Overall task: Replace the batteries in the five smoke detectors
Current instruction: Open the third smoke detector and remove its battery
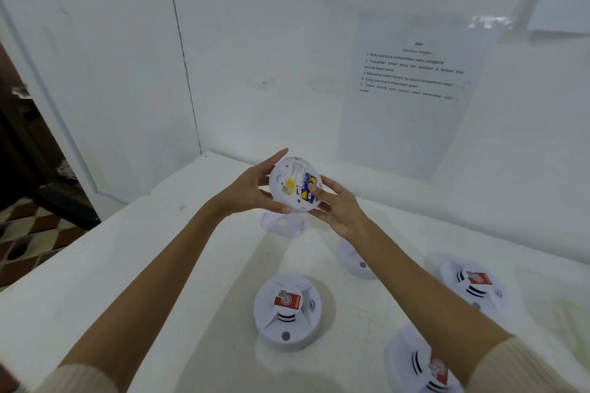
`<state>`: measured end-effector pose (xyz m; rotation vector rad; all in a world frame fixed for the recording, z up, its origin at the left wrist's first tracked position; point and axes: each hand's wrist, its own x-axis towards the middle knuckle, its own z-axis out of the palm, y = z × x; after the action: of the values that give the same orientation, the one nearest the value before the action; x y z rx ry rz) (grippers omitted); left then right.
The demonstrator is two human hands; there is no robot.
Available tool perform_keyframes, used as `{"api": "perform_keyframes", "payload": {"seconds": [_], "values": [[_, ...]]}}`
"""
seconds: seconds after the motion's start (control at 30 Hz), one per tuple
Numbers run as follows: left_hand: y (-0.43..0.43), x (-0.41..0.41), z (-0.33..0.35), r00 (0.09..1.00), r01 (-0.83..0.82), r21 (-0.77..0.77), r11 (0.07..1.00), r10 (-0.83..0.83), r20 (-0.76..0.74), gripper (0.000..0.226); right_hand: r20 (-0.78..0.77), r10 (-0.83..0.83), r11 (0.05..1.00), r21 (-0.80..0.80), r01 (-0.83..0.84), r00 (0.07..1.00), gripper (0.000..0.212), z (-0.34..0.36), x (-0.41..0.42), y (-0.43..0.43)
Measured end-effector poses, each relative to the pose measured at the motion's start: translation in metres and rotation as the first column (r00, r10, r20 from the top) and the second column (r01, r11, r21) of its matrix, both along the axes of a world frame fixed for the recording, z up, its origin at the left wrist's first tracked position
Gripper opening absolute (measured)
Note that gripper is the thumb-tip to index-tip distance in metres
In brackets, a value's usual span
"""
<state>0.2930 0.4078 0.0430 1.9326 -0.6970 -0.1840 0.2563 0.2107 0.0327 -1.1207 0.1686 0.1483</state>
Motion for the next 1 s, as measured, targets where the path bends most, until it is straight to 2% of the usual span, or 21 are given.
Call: {"api": "perform_keyframes", "payload": {"seconds": [0.17,0.3,0.4,0.53,0.63,0.8,0.93,1.0], "values": [[-0.006,0.001,-0.006,0.993,-0.042,0.045,0.998,0.037,0.116,0.108,0.108,-0.076,0.983,-0.160,0.093,0.991,0.037,0.002,-0.003,-0.001],[-0.012,-0.002,-0.009,0.967,-0.028,0.041,0.999,0.017,0.253,0.107,0.196,-0.080,0.975,-0.190,0.118,0.977,0.035,0.004,-0.006,-0.001],[-0.013,-0.003,-0.009,0.953,-0.025,0.017,1.000,0.019,0.301,0.101,0.231,-0.077,0.966,-0.223,0.130,0.970,0.036,0.003,-0.007,0.000],[-0.012,0.000,-0.011,0.960,-0.020,-0.035,0.999,0.029,0.280,0.095,0.397,-0.045,0.841,-0.480,0.249,0.917,0.037,-0.001,-0.005,0.004],[-0.009,0.002,-0.013,0.958,-0.034,-0.031,0.999,0.041,0.283,0.093,0.476,0.007,0.789,-0.543,0.287,0.879,0.044,-0.006,-0.003,0.005],[-0.005,0.004,-0.019,0.959,-0.052,-0.008,0.999,0.053,0.278,0.095,0.460,0.030,0.793,-0.552,0.259,0.887,0.047,-0.015,-0.003,0.006],[-0.001,0.007,-0.020,0.960,-0.101,-0.041,0.994,0.108,0.260,0.095,0.335,-0.066,0.826,-0.510,0.240,0.940,0.033,-0.028,-0.004,0.011],[0.003,0.009,-0.020,0.959,-0.114,-0.049,0.992,0.123,0.257,0.098,0.275,-0.084,0.822,-0.524,0.223,0.958,0.034,-0.039,-0.005,0.012]]}}
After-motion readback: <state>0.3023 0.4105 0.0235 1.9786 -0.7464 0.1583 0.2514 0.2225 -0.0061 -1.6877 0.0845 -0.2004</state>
